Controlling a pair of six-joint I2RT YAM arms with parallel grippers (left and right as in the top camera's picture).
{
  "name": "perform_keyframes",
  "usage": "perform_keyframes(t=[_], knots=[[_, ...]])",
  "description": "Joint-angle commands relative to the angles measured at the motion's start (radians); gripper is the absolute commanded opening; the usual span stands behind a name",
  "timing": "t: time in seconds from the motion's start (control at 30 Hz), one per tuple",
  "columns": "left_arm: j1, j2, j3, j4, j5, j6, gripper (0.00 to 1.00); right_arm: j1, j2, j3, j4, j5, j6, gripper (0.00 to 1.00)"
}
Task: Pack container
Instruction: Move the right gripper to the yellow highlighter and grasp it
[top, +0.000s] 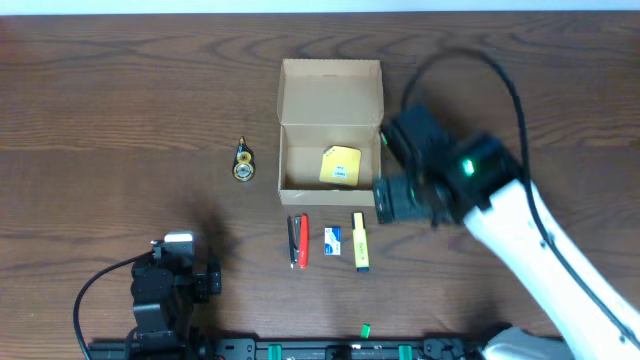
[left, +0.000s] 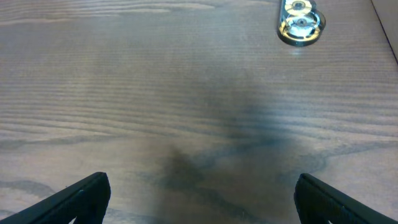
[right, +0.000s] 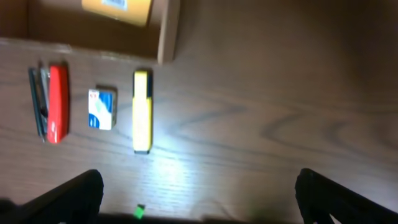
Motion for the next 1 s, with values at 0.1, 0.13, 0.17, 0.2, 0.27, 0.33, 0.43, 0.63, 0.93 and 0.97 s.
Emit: perform_keyframes(t=[0.1, 0.13, 0.17, 0.2, 0.27, 0.33, 0.43, 0.63, 0.93, 0.97], knots=[[-0.004, -0.006, -0.018, -0.011, -0.018, -0.008, 0.95, 0.1, -0.165, -0.289, 0.138, -0.066, 0.235, 0.97], [-0.004, -0.006, -0.018, -0.011, -0.018, -0.008, 0.96, 0.131, -0.164, -0.327, 0.171, -0.066, 0.27, 0.97], [-0.004, -0.006, -0.018, -0.011, -0.018, -0.008, 0.95, 0.159, -0.156, -0.359, 0.204, -0.066, 0.31, 0.97], [-0.004, -0.006, -0.018, -0.011, -0.018, -0.008, 0.95, 0.184, -0.146, -0.385, 0.234, -0.058, 0.359, 0.96], [-0.004, -0.006, -0.018, -0.011, -0.018, -0.008, 0.95, 0.214, -0.123, -0.415, 0.259, -0.025, 0.48, 0.95], [-0.004, -0.006, -0.018, -0.011, -0.018, -0.008, 0.96, 0.229, -0.106, -0.431, 0.258, 0.007, 0.61, 0.94], [-0.004, -0.006, -0.018, -0.011, -0.018, -0.008, 0.95, 0.236, -0.071, -0.438, 0.28, 0.046, 0.781, 0.93], [-0.004, -0.006, -0.018, -0.011, -0.018, -0.008, 0.95, 0.236, 0.026, -0.438, 0.428, 0.047, 0.802, 0.9], [-0.004, -0.006, -0.018, -0.011, -0.018, -0.008, 0.95, 0.24, 0.201, -0.438, 0.533, 0.03, 0.84, 0.88], [-0.004, -0.006, -0.018, -0.011, -0.018, -0.008, 0.95, 0.24, 0.209, -0.438, 0.546, 0.025, 0.84, 0.88]])
